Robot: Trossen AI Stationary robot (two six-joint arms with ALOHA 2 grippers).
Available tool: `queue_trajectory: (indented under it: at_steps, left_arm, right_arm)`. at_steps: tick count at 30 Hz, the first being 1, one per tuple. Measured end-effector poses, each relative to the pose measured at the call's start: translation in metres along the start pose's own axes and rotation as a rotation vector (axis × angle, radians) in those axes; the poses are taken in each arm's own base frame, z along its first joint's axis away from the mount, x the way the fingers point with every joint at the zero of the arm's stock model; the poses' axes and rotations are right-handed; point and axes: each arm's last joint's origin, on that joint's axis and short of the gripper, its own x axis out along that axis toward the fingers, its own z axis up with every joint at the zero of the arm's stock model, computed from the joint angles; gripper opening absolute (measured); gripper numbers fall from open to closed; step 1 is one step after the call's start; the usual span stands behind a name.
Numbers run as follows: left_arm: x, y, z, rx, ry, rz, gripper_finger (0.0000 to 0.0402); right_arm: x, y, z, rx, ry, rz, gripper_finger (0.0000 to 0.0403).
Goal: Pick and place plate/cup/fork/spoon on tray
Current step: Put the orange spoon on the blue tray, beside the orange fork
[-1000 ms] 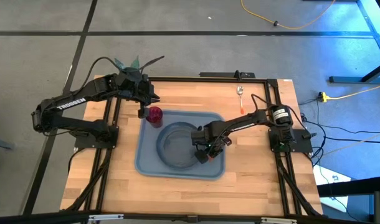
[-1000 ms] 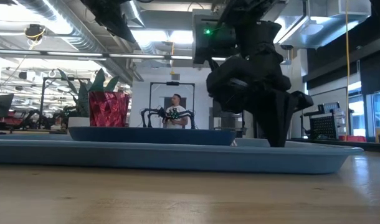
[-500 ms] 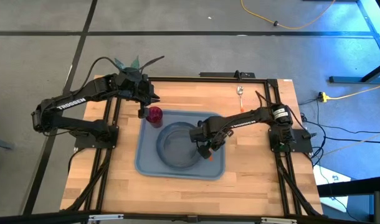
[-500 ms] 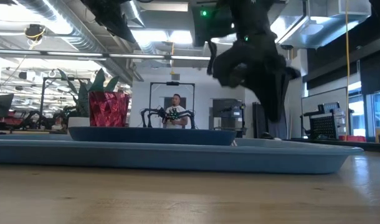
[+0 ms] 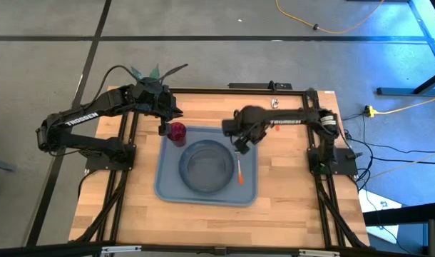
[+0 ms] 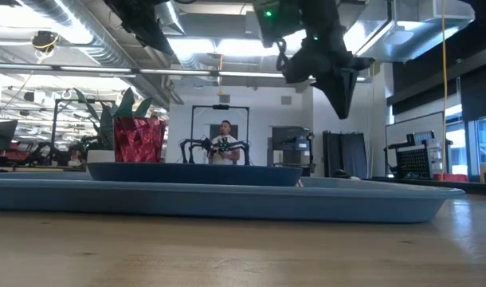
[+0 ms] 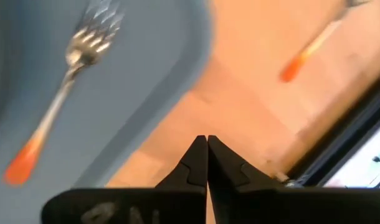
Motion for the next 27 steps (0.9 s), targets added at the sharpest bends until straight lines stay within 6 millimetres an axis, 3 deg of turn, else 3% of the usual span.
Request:
queue_trajectory:
  at_steps: [7,13,17,27]
  left_arm:
    - [0.000,0.001,0.000,0.021,0.003,0.021,0.0047]
    - [0.000,0.003,0.004,0.013,-0.034,0.040,0.0047]
    - [0.000,0.007,0.005,0.001,-0.053,0.067,0.0047]
    - [0.003,0.019,0.006,-0.123,-0.074,0.110,0.0047]
  right_arm:
    - [0.005,-0.070,0.014,0.135,-0.080,0.054,0.0001]
    - [0.041,-0.116,0.028,0.203,-0.084,0.252,0.0007]
    - [0.066,-0.140,0.037,0.234,-0.080,0.263,0.0025]
    - [0.096,-0.210,0.057,0.470,-0.099,0.271,0.0078]
